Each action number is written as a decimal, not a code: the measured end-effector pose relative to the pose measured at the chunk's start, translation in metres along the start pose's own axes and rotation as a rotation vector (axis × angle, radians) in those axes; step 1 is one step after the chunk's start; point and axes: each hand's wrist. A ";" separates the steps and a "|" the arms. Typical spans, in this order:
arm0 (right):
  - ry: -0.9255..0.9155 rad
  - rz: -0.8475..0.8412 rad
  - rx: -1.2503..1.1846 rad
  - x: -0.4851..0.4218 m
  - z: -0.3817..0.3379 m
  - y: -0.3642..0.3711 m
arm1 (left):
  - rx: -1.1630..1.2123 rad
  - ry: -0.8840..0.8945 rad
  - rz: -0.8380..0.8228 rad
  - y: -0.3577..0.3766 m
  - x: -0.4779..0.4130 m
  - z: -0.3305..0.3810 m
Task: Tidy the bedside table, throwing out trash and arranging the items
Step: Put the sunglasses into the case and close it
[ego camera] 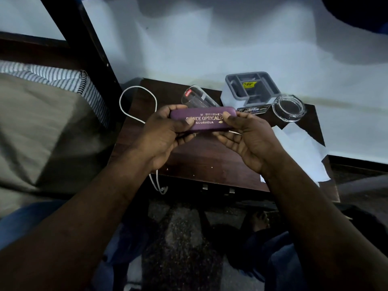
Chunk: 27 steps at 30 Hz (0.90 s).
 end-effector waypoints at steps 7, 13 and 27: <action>-0.279 0.278 0.900 -0.015 0.013 0.000 | 0.035 0.164 0.153 -0.033 -0.052 0.047; -0.289 0.189 1.386 -0.028 0.026 0.005 | -0.004 0.091 0.272 -0.059 -0.110 0.039; -0.339 0.282 1.397 -0.042 0.027 0.001 | -0.745 0.130 0.336 -0.061 -0.180 0.011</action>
Point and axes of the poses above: each hand's wrist, its own x-axis away from the middle knuckle, its own y-axis out of the palm, z = x × y, and after that the axes turned 8 degrees about -z, right-handed
